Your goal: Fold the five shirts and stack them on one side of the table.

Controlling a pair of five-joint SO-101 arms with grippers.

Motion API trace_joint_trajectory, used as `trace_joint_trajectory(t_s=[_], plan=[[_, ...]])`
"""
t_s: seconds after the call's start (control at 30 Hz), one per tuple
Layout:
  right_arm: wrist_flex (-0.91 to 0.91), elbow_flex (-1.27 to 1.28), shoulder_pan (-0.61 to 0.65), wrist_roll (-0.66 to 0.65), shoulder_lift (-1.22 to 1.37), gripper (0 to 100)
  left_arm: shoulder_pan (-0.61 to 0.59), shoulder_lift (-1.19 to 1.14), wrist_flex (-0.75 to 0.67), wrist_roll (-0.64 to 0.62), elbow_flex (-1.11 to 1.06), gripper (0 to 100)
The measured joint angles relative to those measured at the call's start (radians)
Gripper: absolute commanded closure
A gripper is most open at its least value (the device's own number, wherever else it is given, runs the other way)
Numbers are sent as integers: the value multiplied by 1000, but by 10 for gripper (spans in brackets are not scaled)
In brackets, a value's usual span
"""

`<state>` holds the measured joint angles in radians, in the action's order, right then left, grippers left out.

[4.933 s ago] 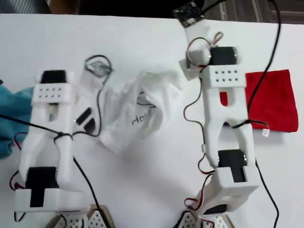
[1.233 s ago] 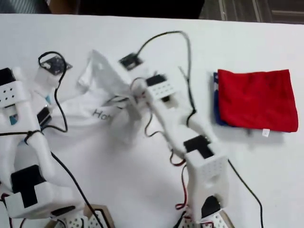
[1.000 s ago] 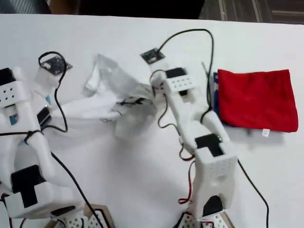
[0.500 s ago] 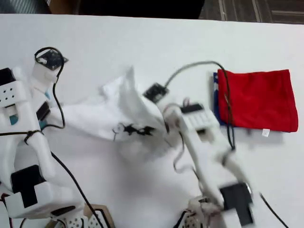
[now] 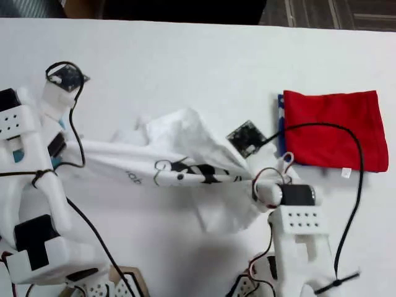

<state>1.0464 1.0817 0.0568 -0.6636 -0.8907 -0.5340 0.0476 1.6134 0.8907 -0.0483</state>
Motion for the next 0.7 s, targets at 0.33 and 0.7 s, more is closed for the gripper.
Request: trace_joint_trajectory(t_s=[0.33, 0.7], plan=[[-37, -379, -17, 209, 92, 754, 0, 0, -112, 0, -189, 975], [37, -1054, -26, 313, 497, 752, 0, 0, -155, 0, -229, 975]])
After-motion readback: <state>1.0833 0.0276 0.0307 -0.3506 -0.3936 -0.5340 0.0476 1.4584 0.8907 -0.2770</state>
